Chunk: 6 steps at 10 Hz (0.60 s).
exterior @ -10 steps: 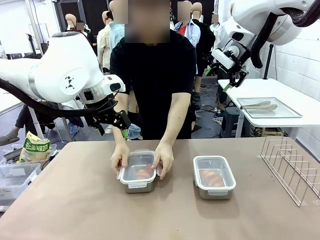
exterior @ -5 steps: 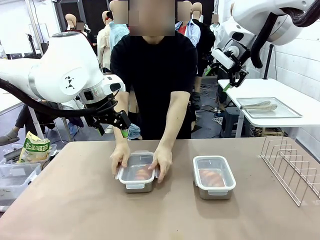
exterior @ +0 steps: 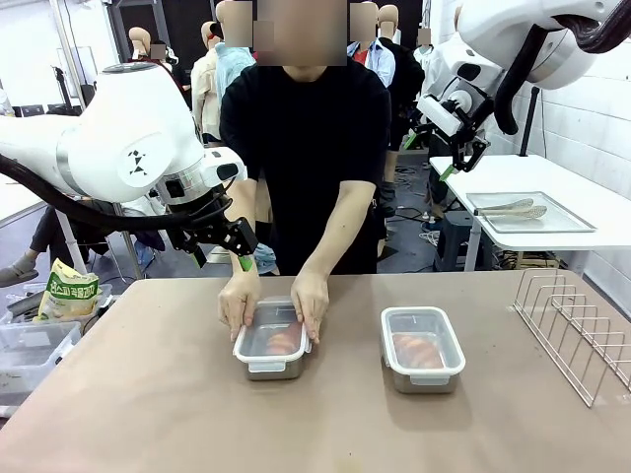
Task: Place the bread in airtight containers.
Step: Release when the human grabs the Airtight Container lid.
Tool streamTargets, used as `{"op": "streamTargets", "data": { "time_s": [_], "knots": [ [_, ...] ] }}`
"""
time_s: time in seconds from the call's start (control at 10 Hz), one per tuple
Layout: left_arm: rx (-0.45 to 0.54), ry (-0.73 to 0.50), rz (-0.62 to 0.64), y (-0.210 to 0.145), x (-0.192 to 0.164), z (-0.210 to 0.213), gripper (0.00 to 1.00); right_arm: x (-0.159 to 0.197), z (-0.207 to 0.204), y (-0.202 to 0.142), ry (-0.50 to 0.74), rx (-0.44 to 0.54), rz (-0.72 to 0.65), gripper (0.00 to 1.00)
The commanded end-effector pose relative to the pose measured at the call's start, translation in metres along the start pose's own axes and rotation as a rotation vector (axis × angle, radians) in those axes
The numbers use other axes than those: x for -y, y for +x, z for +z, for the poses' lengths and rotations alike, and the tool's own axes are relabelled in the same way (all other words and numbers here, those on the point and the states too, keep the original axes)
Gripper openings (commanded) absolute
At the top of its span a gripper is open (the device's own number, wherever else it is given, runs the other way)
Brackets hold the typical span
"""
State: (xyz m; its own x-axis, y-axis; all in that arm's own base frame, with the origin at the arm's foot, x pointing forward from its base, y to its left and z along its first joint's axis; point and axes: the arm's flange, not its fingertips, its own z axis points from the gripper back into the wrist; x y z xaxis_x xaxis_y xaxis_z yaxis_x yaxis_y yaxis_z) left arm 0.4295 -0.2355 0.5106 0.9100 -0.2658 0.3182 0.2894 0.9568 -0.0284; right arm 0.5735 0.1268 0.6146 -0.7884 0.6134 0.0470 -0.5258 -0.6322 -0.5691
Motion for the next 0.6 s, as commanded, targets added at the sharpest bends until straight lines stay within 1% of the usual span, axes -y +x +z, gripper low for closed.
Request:
{"op": "streamTargets", "data": {
  "time_s": [0.0, 0.5],
  "knots": [
    [0.001, -0.001, 0.009, -0.0002, -0.0013, 0.0007, 1.00, -0.0052, -0.0023, 0.0032, -0.014, 0.006, -0.008, 1.00],
    [0.001, -0.001, 0.009, -0.0002, -0.0013, 0.0007, 1.00, -0.0052, -0.0023, 0.0032, -0.014, 0.006, -0.008, 1.00]
  ]
}}
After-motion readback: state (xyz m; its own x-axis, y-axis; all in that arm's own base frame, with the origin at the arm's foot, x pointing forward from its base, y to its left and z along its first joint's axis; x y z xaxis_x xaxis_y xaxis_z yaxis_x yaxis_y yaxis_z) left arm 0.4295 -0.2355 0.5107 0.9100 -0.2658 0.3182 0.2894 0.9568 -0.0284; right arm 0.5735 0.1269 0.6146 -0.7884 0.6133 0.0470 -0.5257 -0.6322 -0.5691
